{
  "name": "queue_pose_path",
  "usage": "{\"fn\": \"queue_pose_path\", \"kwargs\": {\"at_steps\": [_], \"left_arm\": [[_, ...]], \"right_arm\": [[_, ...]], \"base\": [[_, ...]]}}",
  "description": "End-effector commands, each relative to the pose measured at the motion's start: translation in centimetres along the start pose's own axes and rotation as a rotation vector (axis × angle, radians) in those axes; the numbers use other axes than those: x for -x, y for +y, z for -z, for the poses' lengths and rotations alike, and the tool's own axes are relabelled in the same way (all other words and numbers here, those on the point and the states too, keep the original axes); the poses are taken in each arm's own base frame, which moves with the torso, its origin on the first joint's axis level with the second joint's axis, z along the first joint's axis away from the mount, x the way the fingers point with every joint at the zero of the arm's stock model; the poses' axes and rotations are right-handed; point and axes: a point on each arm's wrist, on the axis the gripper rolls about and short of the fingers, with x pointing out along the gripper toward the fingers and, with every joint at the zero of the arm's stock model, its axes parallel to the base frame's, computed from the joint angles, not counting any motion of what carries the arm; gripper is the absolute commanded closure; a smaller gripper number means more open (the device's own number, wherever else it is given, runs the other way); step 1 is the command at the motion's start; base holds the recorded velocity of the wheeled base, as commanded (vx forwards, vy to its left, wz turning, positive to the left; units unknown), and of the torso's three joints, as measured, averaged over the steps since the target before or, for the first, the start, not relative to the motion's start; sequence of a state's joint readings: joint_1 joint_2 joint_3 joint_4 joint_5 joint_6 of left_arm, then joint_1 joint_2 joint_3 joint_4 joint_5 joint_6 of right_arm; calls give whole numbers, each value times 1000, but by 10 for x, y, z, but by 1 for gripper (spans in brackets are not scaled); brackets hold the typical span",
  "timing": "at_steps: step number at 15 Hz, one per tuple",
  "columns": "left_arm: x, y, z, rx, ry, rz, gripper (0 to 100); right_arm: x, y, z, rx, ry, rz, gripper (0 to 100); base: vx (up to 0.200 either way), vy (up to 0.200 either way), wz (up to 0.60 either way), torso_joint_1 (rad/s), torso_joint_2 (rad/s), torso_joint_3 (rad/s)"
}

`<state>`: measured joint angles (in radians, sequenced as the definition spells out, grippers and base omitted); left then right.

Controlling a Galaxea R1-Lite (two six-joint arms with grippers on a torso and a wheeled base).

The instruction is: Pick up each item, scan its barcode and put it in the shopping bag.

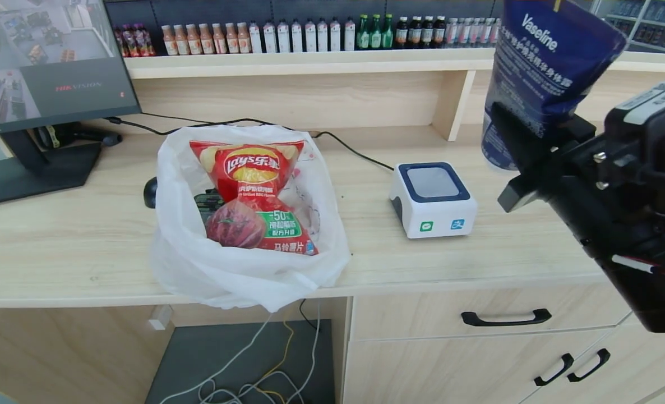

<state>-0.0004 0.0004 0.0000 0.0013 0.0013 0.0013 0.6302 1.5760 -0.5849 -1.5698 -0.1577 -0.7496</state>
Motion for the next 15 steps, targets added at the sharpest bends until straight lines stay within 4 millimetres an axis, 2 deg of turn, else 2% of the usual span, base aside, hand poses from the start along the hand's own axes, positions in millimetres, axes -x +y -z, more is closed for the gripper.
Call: {"fn": "queue_pose_path", "kwargs": {"at_steps": [1,6,11,15], "left_arm": [[0,0,0,0,0,1,0],[0,0,0,0,0,-1,0],[0,0,0,0,0,-1,0],[0,0,0,0,0,-1,0]], "right_arm": [[-5,10,7,29,1,-40,100],[-8,24,19,110,-48,-160,100],[-16,0,40,231,-73,-157,100],[-19,8,58,276,-94,-245,100]], "base": [[0,0,0,0,0,0],[0,0,0,0,0,0],[0,0,0,0,0,0],[0,0,0,0,0,0]]}}
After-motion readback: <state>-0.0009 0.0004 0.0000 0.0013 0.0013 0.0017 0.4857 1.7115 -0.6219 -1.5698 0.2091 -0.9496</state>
